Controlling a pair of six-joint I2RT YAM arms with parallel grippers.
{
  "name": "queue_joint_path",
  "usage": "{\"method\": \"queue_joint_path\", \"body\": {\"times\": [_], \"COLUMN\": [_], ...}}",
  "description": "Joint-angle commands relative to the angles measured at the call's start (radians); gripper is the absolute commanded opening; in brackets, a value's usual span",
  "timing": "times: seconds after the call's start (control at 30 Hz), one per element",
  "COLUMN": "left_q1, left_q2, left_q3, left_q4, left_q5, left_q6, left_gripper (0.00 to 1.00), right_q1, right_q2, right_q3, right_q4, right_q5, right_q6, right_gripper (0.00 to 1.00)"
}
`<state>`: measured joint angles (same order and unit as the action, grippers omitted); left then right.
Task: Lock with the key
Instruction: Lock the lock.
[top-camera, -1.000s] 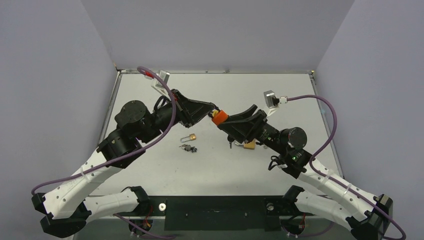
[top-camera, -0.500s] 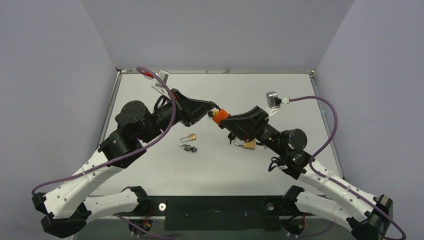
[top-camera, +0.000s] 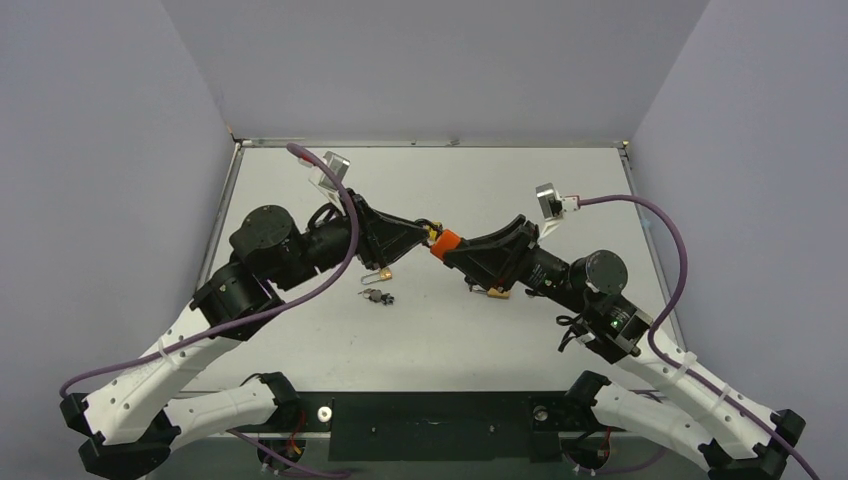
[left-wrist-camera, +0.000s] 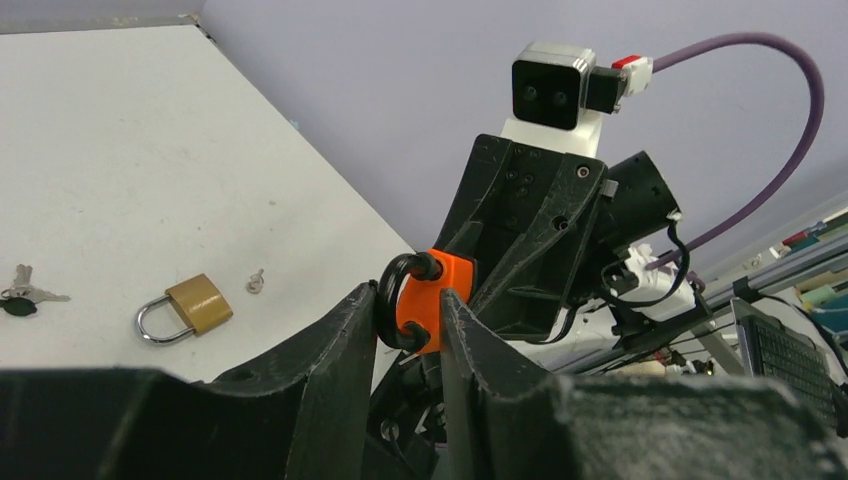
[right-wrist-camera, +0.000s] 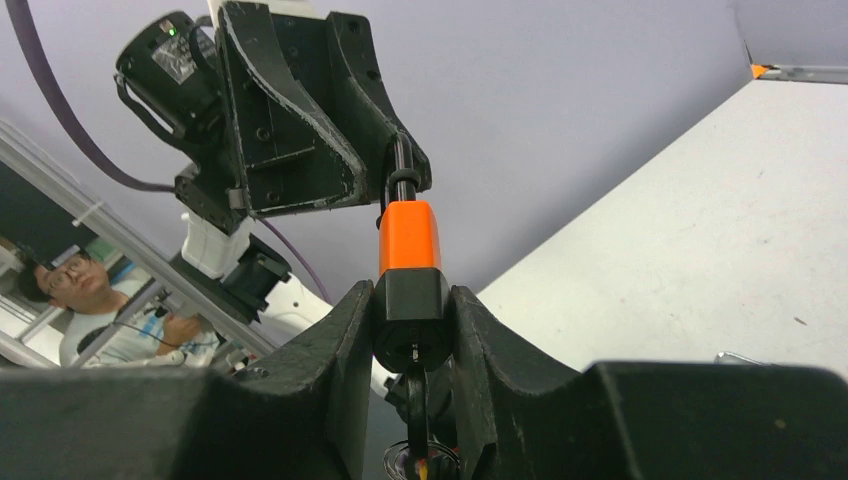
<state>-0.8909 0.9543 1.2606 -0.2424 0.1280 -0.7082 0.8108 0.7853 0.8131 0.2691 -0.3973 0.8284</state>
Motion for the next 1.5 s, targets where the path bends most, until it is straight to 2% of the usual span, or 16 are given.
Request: {"method": "queue_joint_path", "body": {"times": [0.0, 0.17, 0.53, 0.73, 0.87, 1.2, 1.47], "left_q1": [0.036, 0.091, 0.155, 0.159, 0.160, 0.157, 0.127], "left_q2": [-0.020, -0.015, 0.018, 0.035, 0.039, 0.045, 0.047], "left_q3": [0.017, 0.015, 0.030, 0.033, 0.037, 0.036, 0.017], "left_q4": [-0.032, -0.044, -0.085, -0.097, -0.095, -0.080, -0.028], "left_q5": [0.149, 0.306, 0.475, 0.503, 0.512, 0.554, 0.549], "left_q6": [0.081, 0.101, 0.114, 0.115, 0.114, 0.128, 0.122], "left_gripper": [0.26, 0.26, 0.24, 0.19, 0.01, 0.00, 0.00], "right_q1": [-0.007, -0.007, -0.009, -0.009, -0.009, -0.014, -0.019], "right_q2": [-0.030, -0.041, -0.053, -0.047, -0.042, -0.033, -0.003], "right_q3": [0.074, 0.095, 0.123, 0.137, 0.139, 0.161, 0.156], "right_q4": [-0.081, -0.166, -0.220, -0.233, -0.237, -0.192, -0.067], "right_q5": [-0.075, -0.114, -0.124, -0.129, -0.131, -0.207, -0.247], "right_q6": [-0.109, -0.152, -0.181, -0.193, -0.196, -0.159, -0.076], "right_gripper": [0.00, 0.00, 0.00, 0.00, 0.00, 0.00, 0.00]}}
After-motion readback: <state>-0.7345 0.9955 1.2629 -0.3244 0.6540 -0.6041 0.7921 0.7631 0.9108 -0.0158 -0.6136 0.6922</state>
